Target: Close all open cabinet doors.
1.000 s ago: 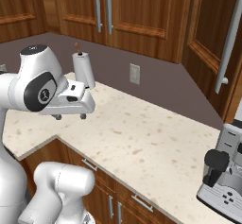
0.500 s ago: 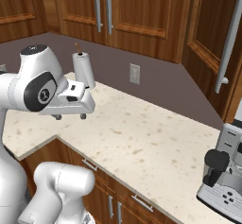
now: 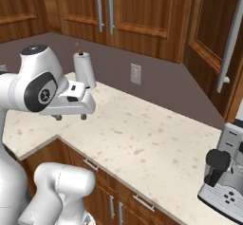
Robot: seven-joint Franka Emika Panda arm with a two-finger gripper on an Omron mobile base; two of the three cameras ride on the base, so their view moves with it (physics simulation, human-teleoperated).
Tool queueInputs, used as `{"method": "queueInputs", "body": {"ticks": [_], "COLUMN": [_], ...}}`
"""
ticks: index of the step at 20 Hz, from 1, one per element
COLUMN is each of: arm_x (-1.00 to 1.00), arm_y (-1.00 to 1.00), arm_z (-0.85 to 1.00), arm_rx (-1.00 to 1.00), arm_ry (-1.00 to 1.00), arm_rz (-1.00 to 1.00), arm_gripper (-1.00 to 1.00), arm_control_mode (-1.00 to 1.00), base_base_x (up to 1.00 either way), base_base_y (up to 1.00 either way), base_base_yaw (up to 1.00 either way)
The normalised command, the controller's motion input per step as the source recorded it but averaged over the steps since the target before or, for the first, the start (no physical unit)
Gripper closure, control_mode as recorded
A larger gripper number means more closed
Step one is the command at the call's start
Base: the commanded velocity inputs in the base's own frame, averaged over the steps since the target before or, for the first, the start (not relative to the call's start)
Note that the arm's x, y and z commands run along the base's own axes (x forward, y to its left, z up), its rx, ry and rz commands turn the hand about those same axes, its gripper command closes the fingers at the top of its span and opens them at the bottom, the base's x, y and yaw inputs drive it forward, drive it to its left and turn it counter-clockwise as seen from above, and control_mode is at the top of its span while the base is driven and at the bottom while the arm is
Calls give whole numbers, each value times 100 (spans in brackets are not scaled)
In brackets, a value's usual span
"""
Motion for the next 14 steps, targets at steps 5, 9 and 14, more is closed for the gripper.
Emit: {"method": "queueInputs", "body": {"ticks": [5,9,14], "arm_x": [0,0,0], "arm_y": [0,0,0], "arm_z": [0,0,0], "arm_rx": [0,0,0], "arm_ry": [0,0,0], "arm_rz": [0,0,0], "arm_gripper": [-100,-100,-100], "arm_control_mode": [100,100,100], "base_base_x": [-51,-48,-53], "base_base_y": [0,1,3], "base_base_yaw": [-44,-58,-53]}}
